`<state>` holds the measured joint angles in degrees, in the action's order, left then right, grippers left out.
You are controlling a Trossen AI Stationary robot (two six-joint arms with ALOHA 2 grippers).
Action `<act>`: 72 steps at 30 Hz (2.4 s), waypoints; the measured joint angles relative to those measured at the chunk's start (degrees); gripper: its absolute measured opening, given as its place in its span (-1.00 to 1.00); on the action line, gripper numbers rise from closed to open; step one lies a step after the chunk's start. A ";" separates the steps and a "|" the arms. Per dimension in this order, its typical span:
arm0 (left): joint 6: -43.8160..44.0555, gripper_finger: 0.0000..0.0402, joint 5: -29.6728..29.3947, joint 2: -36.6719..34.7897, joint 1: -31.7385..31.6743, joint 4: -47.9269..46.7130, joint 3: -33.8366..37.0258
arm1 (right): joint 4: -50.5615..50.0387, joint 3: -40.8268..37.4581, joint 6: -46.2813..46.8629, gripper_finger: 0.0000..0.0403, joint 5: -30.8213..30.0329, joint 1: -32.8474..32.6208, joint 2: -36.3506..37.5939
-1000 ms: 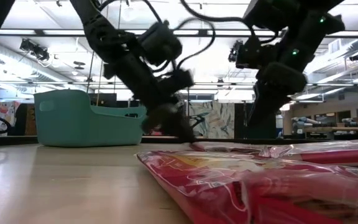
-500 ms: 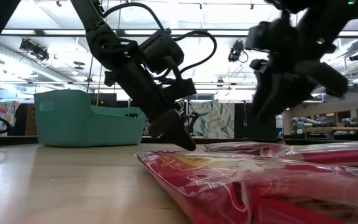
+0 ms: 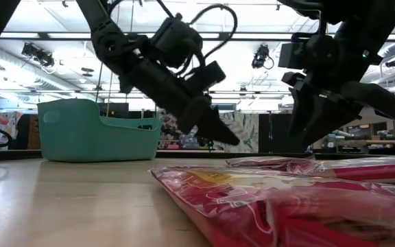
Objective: Sort popcorn bags into baskets
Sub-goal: Put the red popcorn bag into the green bin
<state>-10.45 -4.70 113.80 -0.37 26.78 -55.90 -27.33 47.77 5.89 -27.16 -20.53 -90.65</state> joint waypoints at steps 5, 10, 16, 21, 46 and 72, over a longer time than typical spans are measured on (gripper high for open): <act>2.02 -0.33 0.67 3.48 0.17 3.56 0.07 | -0.74 0.00 -0.31 -0.18 -0.06 -0.12 -0.01; 2.57 -0.33 0.58 6.57 -0.21 6.13 -0.04 | -2.06 -0.13 -3.17 -0.18 -0.33 -0.33 -0.24; 3.86 -0.33 0.46 7.06 -0.21 5.94 -0.15 | -0.85 -1.90 -5.39 -0.18 -0.47 -0.72 -0.22; 3.88 -0.33 0.47 7.12 -0.21 6.13 -0.08 | 2.14 -4.25 -5.95 -0.18 -2.24 -1.26 -0.22; 5.31 -0.33 0.41 7.23 -0.21 6.15 0.02 | 22.52 -9.42 -20.00 -0.18 -2.12 0.52 -0.22; 3.70 -0.33 1.34 -1.42 0.55 -5.61 0.26 | 30.07 -9.31 -22.62 -0.92 -2.58 2.19 -0.20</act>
<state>-6.75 -3.36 112.38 0.19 21.17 -55.64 2.74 38.46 -16.73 -29.74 -18.35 -90.85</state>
